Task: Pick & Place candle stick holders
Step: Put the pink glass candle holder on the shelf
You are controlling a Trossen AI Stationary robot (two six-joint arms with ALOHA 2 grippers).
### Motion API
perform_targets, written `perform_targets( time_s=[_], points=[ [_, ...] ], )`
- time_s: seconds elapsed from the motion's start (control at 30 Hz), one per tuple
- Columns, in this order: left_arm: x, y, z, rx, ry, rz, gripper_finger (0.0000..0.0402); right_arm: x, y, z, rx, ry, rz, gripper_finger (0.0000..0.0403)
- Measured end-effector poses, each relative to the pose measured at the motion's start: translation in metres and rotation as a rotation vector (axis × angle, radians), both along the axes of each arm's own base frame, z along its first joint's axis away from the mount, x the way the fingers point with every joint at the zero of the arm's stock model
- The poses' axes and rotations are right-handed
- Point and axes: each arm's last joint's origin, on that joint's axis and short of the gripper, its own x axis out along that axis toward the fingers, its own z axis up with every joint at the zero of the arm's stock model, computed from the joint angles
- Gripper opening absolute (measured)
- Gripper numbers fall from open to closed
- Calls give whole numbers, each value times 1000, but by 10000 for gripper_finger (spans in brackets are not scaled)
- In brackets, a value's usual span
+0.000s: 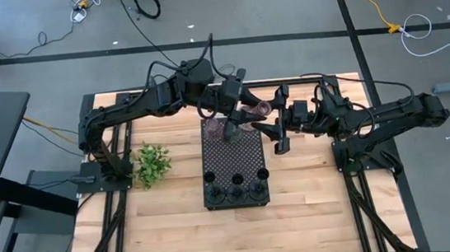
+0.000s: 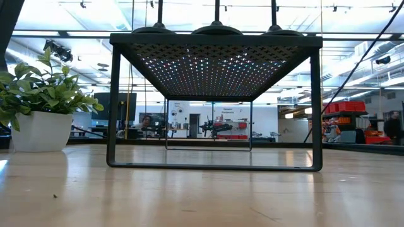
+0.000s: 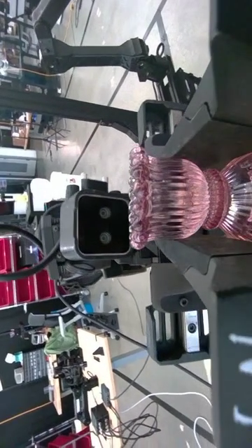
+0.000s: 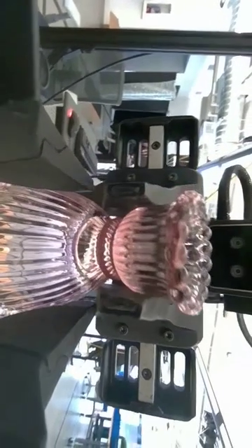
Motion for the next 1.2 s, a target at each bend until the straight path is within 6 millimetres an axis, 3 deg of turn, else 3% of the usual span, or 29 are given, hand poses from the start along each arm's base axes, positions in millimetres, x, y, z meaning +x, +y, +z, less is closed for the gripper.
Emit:
perform_targets(
  time_s=[0.37, 0.5, 0.97, 1.07, 1.13, 1.2],
  points=[
    [0, -1, 0, 7, 1, -12, 137, 0, 0, -1, 1, 5, 17, 214],
    [0, -1, 0, -1, -2, -13, 161, 1, 0, -1, -16, 9, 16, 213],
    [-6, -2, 5, 13, -8, -9, 160, 1, 0, 0, -9, 1, 20, 161],
    [-11, -2, 9, 13, -11, -4, 172, 0, 1, 1, -7, -11, 23, 108],
    [-13, -2, 13, -3, -33, -8, 177, 0, 0, 1, -20, -3, 7, 41],
    [-18, -4, 23, 5, -91, -9, 179, 3, 0, -9, -25, 68, -2, 4]
  ],
)
